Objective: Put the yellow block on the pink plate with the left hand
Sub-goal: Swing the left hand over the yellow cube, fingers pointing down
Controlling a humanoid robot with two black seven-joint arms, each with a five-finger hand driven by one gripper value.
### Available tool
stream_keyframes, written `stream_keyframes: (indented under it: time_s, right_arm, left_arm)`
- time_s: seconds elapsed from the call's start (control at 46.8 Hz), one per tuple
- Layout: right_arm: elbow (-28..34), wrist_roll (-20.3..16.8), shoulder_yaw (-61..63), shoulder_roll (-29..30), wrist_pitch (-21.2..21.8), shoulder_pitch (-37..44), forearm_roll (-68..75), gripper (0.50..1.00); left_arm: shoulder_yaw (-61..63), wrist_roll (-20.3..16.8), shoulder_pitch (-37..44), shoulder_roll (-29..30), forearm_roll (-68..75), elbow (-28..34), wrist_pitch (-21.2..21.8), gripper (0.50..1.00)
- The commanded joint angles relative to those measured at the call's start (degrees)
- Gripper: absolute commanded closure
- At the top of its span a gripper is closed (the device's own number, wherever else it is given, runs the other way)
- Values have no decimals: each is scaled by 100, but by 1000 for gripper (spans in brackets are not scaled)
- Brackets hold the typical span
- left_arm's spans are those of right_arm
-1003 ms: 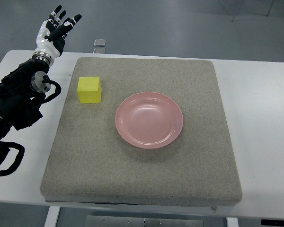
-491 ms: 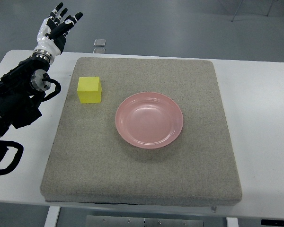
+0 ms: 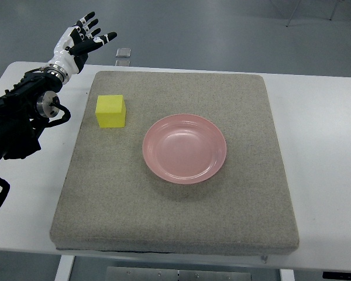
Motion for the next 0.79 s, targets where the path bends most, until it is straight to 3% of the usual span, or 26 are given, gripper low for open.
stream_keyframes:
  time_s: [0.0, 0.32, 0.619, 0.768]
  right_arm:
    - [0, -1, 0, 0, 5, 0, 0, 576]
    - [0, -1, 0, 0, 5, 0, 0, 576]
    - [0, -1, 0, 0, -4, 0, 0, 576]
    - [0, -1, 0, 0, 5, 0, 0, 576]
  left_arm:
    - [20, 8, -53, 116, 8, -130, 9, 508]
    - [1644, 122, -800, 951, 26, -999, 0, 508]
    - [3139, 122, -1231, 1084, 561, -1264, -105, 508]
    - [3806, 113, -1459, 1092, 860, -1220, -500, 508]
